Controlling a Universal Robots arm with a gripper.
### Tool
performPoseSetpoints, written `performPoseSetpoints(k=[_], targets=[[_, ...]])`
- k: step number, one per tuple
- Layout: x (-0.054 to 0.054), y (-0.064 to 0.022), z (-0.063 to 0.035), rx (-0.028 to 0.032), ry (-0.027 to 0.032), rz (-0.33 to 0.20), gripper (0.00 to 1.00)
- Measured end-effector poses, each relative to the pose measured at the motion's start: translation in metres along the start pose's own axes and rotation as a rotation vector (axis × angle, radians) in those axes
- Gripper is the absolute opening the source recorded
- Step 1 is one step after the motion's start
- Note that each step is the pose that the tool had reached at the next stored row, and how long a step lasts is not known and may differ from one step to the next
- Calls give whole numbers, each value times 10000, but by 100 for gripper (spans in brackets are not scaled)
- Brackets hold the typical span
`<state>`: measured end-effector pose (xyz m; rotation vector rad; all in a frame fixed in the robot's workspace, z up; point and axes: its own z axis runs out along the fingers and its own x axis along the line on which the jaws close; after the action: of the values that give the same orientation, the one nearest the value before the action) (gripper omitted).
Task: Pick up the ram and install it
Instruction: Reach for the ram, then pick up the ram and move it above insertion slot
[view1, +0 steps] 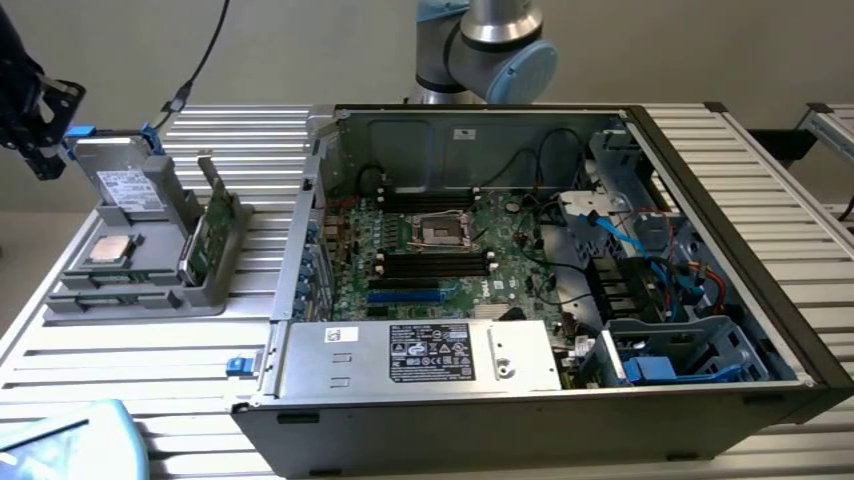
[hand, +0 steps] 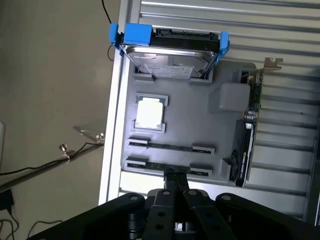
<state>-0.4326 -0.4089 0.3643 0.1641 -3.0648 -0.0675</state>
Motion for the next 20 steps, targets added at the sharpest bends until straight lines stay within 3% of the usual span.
performPoseSetpoints(k=[14,20], targets=[[-2,-1,0,0,-3,-1,11],[-1,-1,2,67,35,-961,11]])
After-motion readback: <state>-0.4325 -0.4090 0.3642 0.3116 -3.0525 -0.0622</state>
